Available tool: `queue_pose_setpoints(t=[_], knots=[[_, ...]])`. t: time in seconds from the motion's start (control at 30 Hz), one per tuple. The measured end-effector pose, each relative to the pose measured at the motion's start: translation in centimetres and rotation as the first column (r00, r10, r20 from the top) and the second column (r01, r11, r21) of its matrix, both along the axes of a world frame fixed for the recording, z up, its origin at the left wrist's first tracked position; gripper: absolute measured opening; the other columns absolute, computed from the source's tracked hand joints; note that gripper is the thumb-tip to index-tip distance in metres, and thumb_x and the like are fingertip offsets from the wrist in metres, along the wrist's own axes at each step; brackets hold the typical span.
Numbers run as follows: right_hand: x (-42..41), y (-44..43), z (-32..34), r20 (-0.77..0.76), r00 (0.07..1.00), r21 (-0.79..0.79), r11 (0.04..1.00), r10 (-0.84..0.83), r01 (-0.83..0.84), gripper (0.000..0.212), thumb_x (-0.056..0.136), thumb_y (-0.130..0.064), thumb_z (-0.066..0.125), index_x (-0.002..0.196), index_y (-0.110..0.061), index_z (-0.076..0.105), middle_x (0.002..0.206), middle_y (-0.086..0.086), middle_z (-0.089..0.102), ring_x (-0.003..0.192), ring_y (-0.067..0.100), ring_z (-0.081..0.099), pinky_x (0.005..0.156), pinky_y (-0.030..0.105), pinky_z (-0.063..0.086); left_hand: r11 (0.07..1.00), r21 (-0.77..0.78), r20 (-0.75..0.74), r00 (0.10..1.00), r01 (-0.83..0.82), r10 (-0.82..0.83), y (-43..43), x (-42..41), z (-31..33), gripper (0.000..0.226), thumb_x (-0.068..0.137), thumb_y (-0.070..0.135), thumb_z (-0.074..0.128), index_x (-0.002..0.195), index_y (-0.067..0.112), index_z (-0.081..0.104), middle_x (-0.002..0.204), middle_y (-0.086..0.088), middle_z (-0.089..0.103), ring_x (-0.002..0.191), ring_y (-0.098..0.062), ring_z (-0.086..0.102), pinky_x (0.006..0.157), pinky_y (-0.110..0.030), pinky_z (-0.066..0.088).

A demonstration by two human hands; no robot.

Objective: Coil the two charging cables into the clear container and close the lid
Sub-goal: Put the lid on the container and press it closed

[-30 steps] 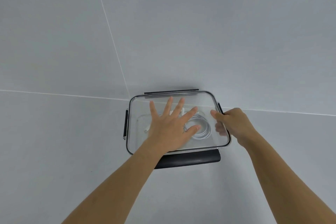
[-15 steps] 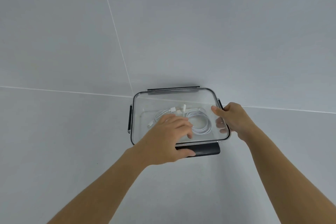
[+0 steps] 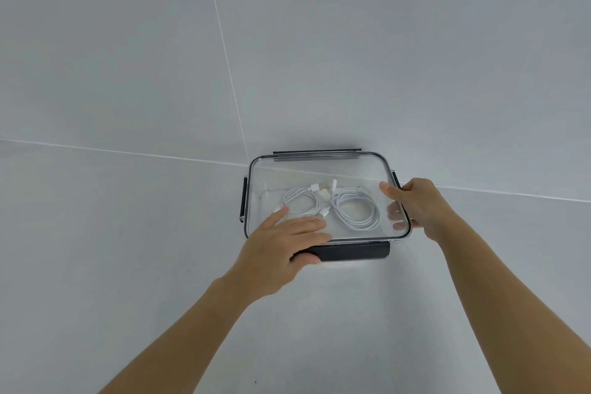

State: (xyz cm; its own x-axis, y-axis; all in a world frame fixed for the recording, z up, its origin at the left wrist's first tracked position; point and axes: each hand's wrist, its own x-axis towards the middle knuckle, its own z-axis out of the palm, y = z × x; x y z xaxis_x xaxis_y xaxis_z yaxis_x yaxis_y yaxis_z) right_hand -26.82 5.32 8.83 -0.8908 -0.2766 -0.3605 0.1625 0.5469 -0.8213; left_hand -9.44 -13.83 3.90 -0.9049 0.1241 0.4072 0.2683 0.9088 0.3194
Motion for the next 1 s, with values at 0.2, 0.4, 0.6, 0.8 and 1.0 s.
queue_pose_setpoints(t=[0.2,0.4,0.6,0.8,1.0], knots=[[-0.1,0.0,0.0,0.012,1.000,-0.028,1.000,-0.005,0.005,0.035,0.087,-0.034,0.062,0.074,-0.005,0.048,0.066,0.017,0.060,0.070,0.034,0.059,0.076,0.053,0.054,0.990,-0.141,-0.063,0.998,-0.011,0.002,0.3,0.0,-0.9,0.040,0.084,0.022,0.053,0.124,0.024,0.056,0.127,0.006,0.062,0.122,-0.005,0.052,0.106,-0.039,0.040],[-0.3,0.1,-0.1,0.014,1.000,-0.023,1.000,0.000,0.000,0.035,0.086,-0.034,0.064,0.074,-0.006,0.047,0.074,0.024,0.062,0.070,0.033,0.059,0.075,0.054,0.054,0.977,-0.201,-0.189,0.981,-0.075,0.037,1.1,0.1,-1.7,0.040,0.077,0.012,0.068,0.116,0.019,0.065,0.121,0.005,0.066,0.117,-0.008,0.057,0.097,-0.043,0.048],[-1.6,0.2,-0.7,-0.062,0.997,0.049,0.998,0.039,-0.036,0.036,0.079,-0.034,0.071,0.089,-0.008,0.050,0.088,0.015,0.056,0.075,0.026,0.053,0.062,0.032,0.046,0.962,-0.263,-0.139,0.990,-0.075,0.039,0.9,0.3,-1.3,0.038,0.085,0.021,0.057,0.122,0.024,0.053,0.126,0.008,0.062,0.121,-0.008,0.053,0.104,-0.038,0.036],[-4.0,-2.3,-0.9,-0.463,0.843,0.265,0.951,0.272,-0.161,0.041,0.087,-0.032,0.062,0.121,-0.012,0.054,0.121,0.006,0.058,0.113,0.022,0.052,0.091,0.031,0.038,0.969,-0.214,-0.092,0.990,-0.123,0.105,0.9,0.1,-1.0,0.038,0.085,0.038,0.054,0.121,0.025,0.055,0.128,0.003,0.061,0.120,-0.013,0.055,0.103,-0.036,0.039],[-6.1,-7.4,0.2,-0.480,0.624,0.515,0.774,0.617,-0.369,0.034,0.091,-0.037,0.053,0.113,-0.013,0.062,0.112,0.003,0.064,0.106,0.023,0.055,0.094,0.035,0.039,0.969,-0.216,-0.107,0.989,-0.121,0.100,1.1,0.1,-1.1,0.040,0.085,0.037,0.056,0.122,0.025,0.054,0.128,0.002,0.062,0.122,-0.013,0.054,0.102,-0.040,0.045]])
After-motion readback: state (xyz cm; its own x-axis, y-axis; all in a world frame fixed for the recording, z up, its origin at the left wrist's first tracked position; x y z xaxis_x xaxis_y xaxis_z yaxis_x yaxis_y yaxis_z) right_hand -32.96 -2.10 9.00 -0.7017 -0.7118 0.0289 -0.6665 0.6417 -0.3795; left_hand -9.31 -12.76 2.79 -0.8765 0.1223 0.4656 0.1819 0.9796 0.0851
